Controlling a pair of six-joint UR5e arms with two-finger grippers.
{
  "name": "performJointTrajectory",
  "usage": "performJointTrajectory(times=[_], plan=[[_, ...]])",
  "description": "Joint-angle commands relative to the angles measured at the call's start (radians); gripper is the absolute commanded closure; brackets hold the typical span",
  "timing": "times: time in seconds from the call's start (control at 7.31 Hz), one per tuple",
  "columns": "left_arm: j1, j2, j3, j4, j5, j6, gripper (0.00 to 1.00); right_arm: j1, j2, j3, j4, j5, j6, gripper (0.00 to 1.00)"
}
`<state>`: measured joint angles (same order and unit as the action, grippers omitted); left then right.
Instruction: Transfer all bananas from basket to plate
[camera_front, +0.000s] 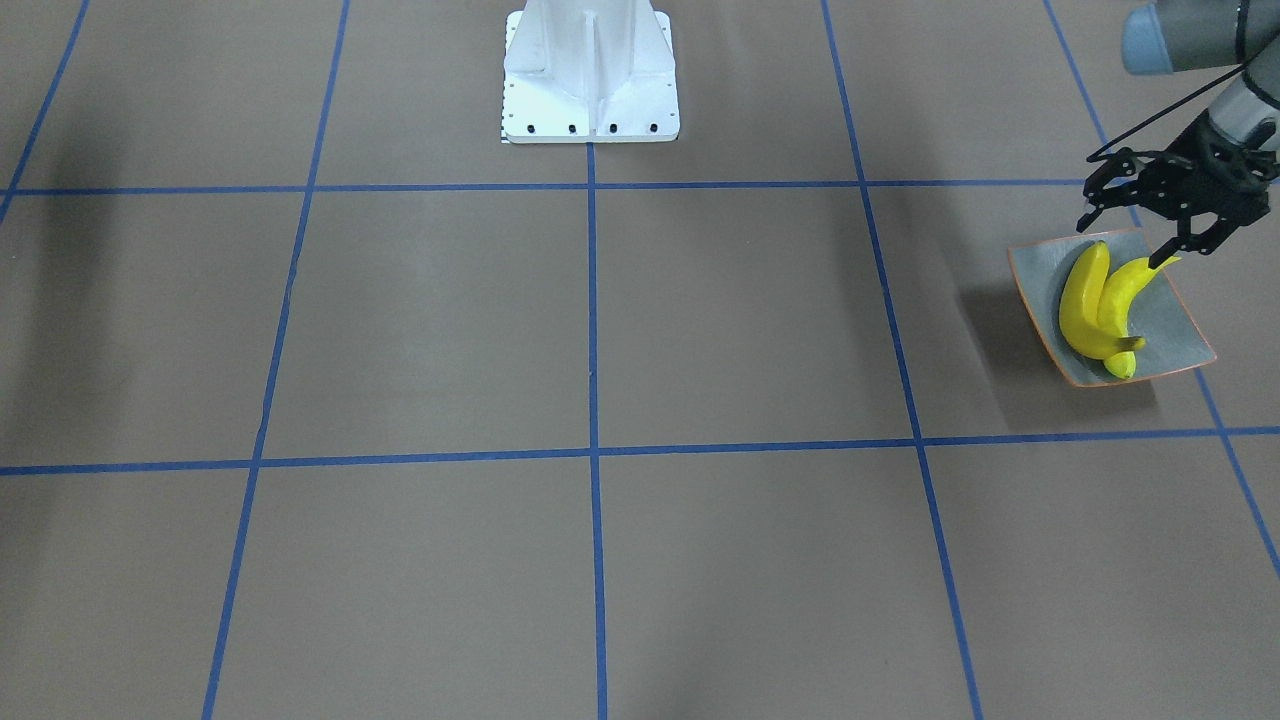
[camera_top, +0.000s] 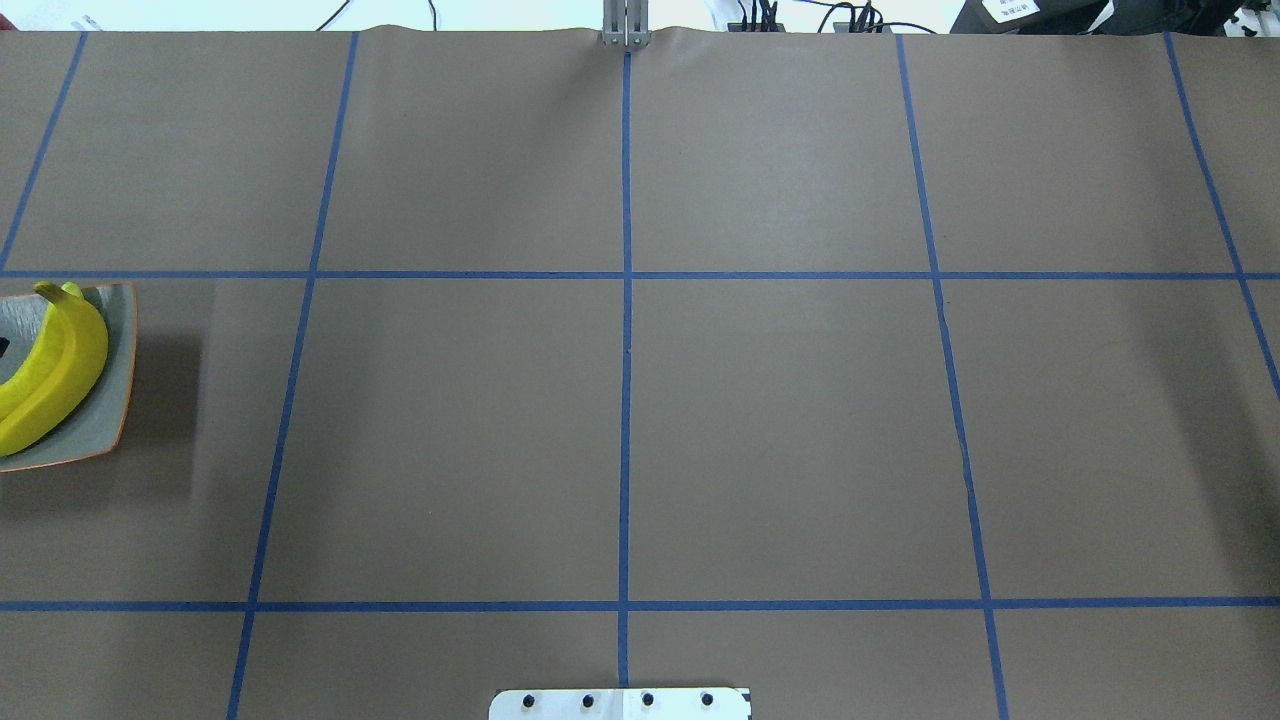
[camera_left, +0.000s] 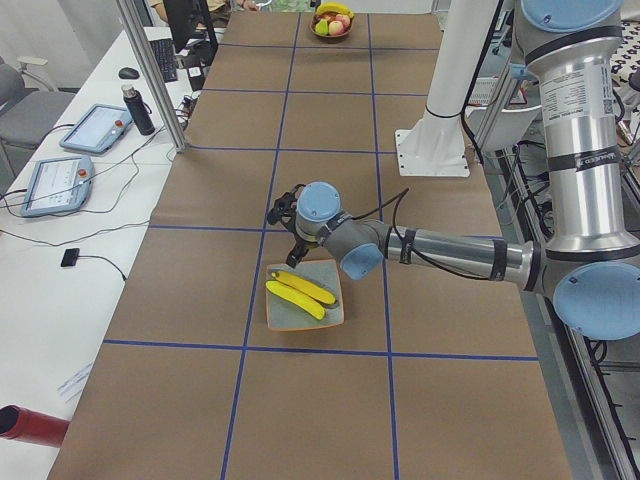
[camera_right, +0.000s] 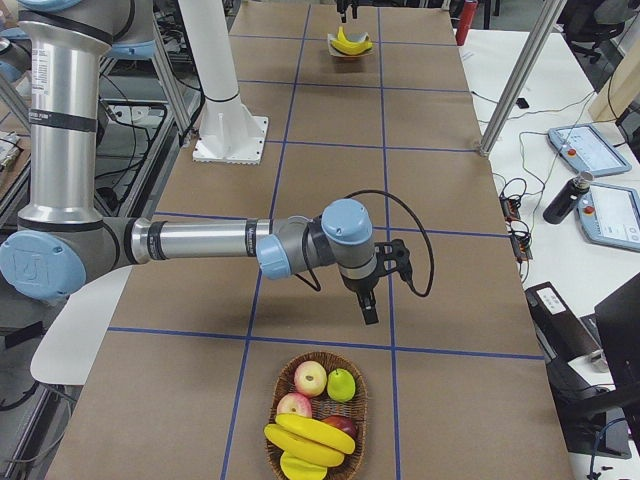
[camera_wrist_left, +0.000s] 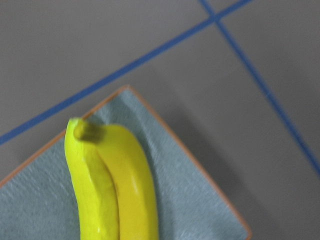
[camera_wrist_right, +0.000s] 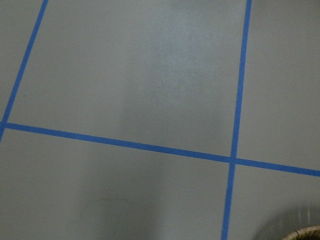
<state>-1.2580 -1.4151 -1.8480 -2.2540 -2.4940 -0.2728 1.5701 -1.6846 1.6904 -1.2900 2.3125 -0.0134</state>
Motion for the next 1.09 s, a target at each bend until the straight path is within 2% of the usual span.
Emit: performJointTrajectory(times=[0.0,0.14,0.55,0.68,0.96], plan=[[-0.021,-0.064,-0.01,0.002,-0.031,-0.078,0.0,0.071,0.002,-0.157,0.003,0.001,-0.167,0.0],[-0.021,-0.065,-0.01,0.001,-0.031,-0.078,0.0,0.102,0.006,-0.214,0.003,0.001,-0.207,0.0],[-0.021,-0.067,-0.013,-0.006,-0.031,-0.078,0.0,0.22,0.037,-0.395,0.004,0.01,-0.163,0.02],[-0.021,-0.065,-0.022,-0.006,-0.031,-0.078,0.0,0.223,0.026,-0.411,0.049,0.008,-0.114,0.03],[-0.021,-0.064,-0.034,-0.006,-0.031,-0.078,0.0,0.222,0.016,-0.516,0.285,-0.01,0.089,0.05]])
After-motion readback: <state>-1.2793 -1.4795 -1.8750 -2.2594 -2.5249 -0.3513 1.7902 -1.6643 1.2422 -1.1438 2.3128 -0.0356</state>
